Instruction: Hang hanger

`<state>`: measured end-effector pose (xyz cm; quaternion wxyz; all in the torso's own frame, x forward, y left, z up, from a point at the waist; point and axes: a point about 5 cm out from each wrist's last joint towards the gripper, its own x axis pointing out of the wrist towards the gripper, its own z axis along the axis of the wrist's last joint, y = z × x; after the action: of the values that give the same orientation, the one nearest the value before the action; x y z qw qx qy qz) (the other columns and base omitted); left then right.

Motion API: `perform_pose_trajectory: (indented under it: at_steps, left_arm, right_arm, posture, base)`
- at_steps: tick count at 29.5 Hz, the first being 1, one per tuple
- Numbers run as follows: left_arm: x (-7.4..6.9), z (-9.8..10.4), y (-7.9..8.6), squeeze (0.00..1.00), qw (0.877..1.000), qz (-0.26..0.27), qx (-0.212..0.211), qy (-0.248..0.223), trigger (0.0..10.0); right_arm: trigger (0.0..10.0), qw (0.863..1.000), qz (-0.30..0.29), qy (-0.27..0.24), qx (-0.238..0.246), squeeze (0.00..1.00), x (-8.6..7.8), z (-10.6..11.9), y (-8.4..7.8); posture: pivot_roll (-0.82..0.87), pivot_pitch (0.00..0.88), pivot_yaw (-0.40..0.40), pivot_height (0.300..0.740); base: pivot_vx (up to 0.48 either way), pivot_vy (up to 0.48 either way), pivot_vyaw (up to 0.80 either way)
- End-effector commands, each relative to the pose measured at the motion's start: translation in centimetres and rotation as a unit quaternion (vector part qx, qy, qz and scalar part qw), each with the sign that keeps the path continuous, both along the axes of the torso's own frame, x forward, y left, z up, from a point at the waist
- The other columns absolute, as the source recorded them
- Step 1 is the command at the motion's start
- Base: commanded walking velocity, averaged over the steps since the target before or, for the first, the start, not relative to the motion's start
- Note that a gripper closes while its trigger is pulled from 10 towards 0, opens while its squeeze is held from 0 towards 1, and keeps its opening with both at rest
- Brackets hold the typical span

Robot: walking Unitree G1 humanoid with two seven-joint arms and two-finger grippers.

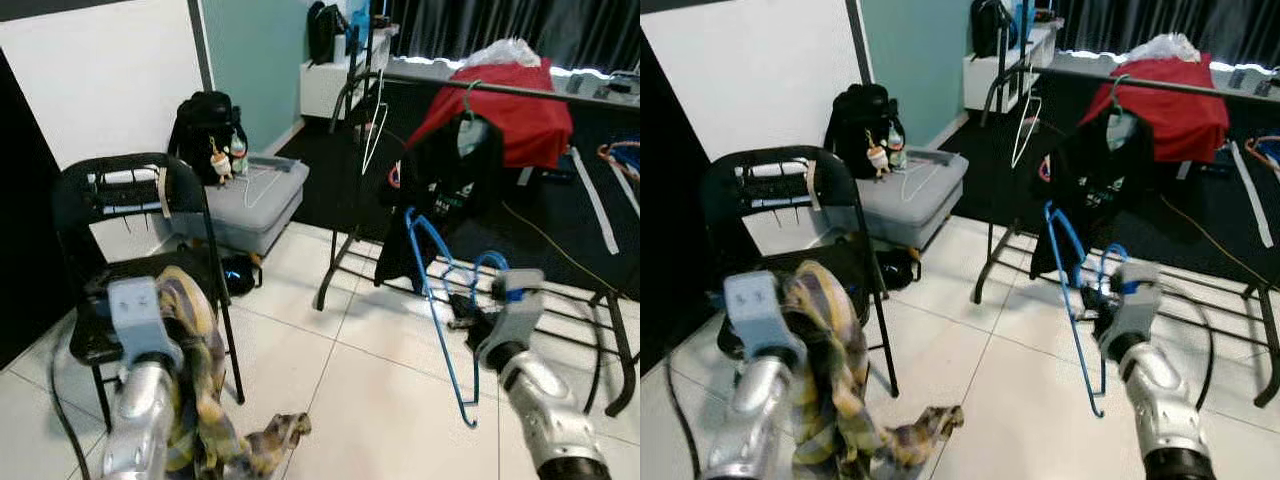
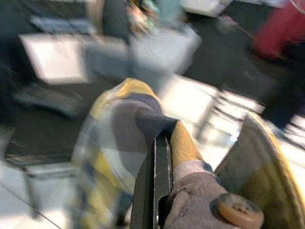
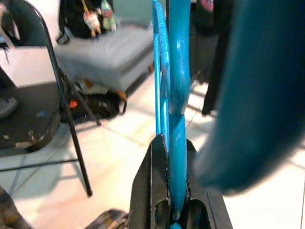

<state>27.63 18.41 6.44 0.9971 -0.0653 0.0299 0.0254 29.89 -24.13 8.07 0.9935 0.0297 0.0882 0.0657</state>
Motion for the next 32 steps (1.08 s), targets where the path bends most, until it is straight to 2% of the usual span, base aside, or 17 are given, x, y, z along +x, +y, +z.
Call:
perform_pose_trajectory:
  at_steps: [1, 6, 11, 15, 24, 26, 28, 29, 30, 31, 32]
  left_arm:
    - [0.5, 0.4, -1.0, 0.00, 0.998, -0.054, -0.043, -0.013, 10.0]
    - [0.7, 0.6, -1.5, 0.00, 0.995, -0.079, -0.060, -0.016, 10.0]
    - [0.8, 0.4, -1.7, 0.00, 0.996, -0.083, -0.037, -0.013, 10.0]
    - [0.7, 0.5, -1.5, 0.00, 0.994, -0.082, -0.057, -0.031, 10.0]
    - [0.9, 1.4, -1.7, 0.00, 0.993, -0.096, -0.026, -0.057, 10.0]
    - [1.3, 2.9, -1.9, 0.00, 0.992, -0.091, -0.015, -0.089, 10.0]
    - [1.5, 3.3, -2.0, 0.00, 0.991, -0.088, -0.013, -0.099, 10.0]
    - [1.9, 4.7, -2.1, 0.00, 0.989, -0.083, -0.012, -0.119, 10.0]
    - [1.9, 4.7, -2.1, 0.00, 0.989, -0.083, -0.012, -0.119, 10.0]
    - [2.4, 6.2, -2.3, 0.00, 0.987, -0.082, -0.010, -0.141, 10.0]
    - [3.0, 8.5, -2.6, 0.00, 0.981, -0.086, -0.005, -0.175, 10.0]
  right_arm:
    - [10.0, 1.000, -0.002, -0.015, 0.006, 0.00, 0.5, 0.5, 0.1]
    - [10.0, 1.000, 0.003, -0.020, 0.006, 0.00, 0.6, 0.6, 0.2]
    - [10.0, 1.000, 0.004, -0.023, 0.007, 0.00, 0.8, 0.2, 0.1]
    - [10.0, 1.000, 0.013, -0.027, 0.006, 0.00, 1.0, 0.0, 0.2]
    - [10.0, 0.999, 0.043, -0.032, -0.003, 0.00, 1.3, -0.1, 0.9]
    - [10.0, 0.997, 0.062, -0.045, -0.002, 0.00, 1.3, 0.4, 1.3]
    - [10.0, 0.996, 0.067, -0.050, 0.000, 0.00, 1.3, 0.5, 1.4]
    - [10.0, 0.996, 0.073, -0.058, 0.002, 0.00, 1.4, 0.8, 1.6]
    - [10.0, 0.996, 0.073, -0.058, 0.002, 0.00, 1.4, 0.8, 1.6]
    - [10.0, 0.995, 0.080, -0.066, 0.003, 0.00, 1.6, 1.2, 1.9]
    - [10.0, 0.993, 0.090, -0.080, 0.002, 0.00, 1.9, 1.9, 2.4]
  posture:
    - [-0.03, 0.000, -0.020, 0.740]
    - [-0.06, 0.000, -0.001, 0.740]
    - [-0.06, 0.000, 0.001, 0.740]
    - [-0.06, 0.000, -0.009, 0.740]
    - [-0.07, 0.000, -0.013, 0.740]
    - [-0.06, 0.000, -0.015, 0.740]
    - [-0.06, 0.000, -0.015, 0.740]
    - [-0.05, 0.000, -0.018, 0.740]
    - [-0.05, 0.000, -0.018, 0.740]
    - [-0.05, 0.000, -0.019, 0.740]
    - [-0.05, 0.000, -0.018, 0.740]
  base:
    - [0.000, 0.000, 0.75]
    - [0.000, 0.000, 0.75]
    - [0.000, -0.269, 0.75]
    - [0.126, -0.265, 0.75]
    - [0.000, 0.000, 0.75]
    - [0.000, 0.000, 0.75]
    - [0.000, 0.000, 0.75]
    - [0.000, 0.000, 0.75]
    - [0.000, 0.000, 0.75]
    - [0.000, 0.000, 0.75]
    - [0.000, 0.000, 0.75]
